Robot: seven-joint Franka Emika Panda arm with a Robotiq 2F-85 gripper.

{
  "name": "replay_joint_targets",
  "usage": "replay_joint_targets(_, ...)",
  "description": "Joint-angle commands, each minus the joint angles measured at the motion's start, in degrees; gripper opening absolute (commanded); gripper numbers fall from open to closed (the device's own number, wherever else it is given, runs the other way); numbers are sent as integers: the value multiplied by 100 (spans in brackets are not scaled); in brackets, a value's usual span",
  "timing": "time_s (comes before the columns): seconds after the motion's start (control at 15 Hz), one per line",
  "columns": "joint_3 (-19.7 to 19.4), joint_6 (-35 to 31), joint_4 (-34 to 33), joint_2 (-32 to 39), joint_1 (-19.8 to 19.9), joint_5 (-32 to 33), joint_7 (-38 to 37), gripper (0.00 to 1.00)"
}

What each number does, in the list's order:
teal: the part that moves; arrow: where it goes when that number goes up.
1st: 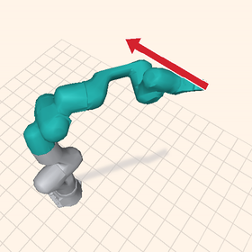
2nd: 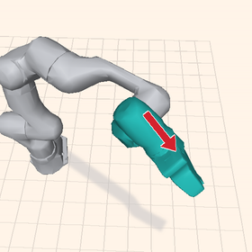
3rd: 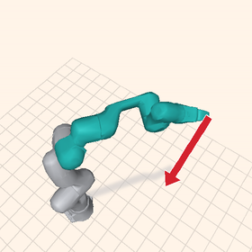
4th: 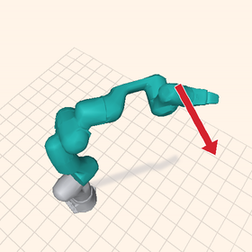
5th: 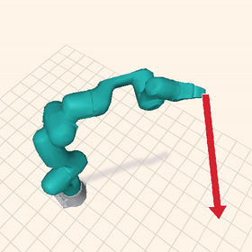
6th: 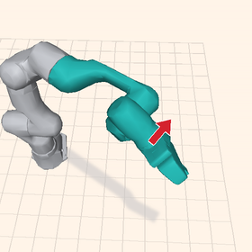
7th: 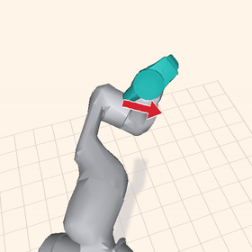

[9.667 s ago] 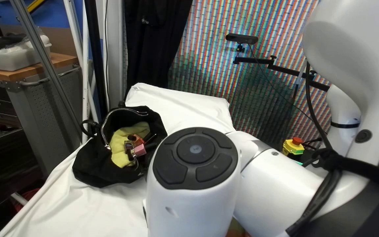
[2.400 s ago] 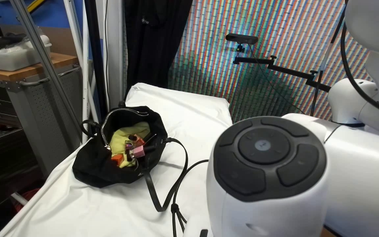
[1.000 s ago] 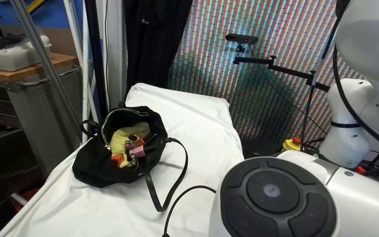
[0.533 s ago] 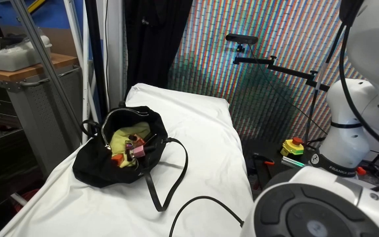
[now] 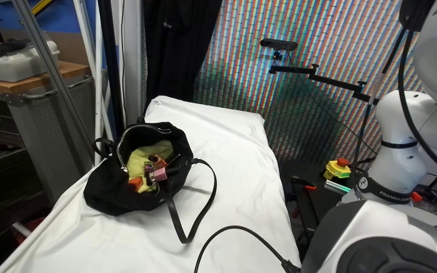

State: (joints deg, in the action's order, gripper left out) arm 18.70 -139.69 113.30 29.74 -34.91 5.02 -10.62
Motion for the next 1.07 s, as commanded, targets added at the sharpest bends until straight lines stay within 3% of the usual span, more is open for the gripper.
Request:
replay_joint_targets(0.0, -312, -73, -109, 104, -235, 348, -298, 68)
replay_joint_targets(0.07, -373, -65, -129, 120, -259, 408, -335, 59)
replay_joint_targets(0.13, -417, -39, -140, 101, -252, 440, -333, 59)
replay_joint_targets(0.53, -682, -4, -131, 114, -172, 576, -340, 17)
replay_joint_targets(1.0, -775, 374, -147, -28, -112, 582, -339, 15)
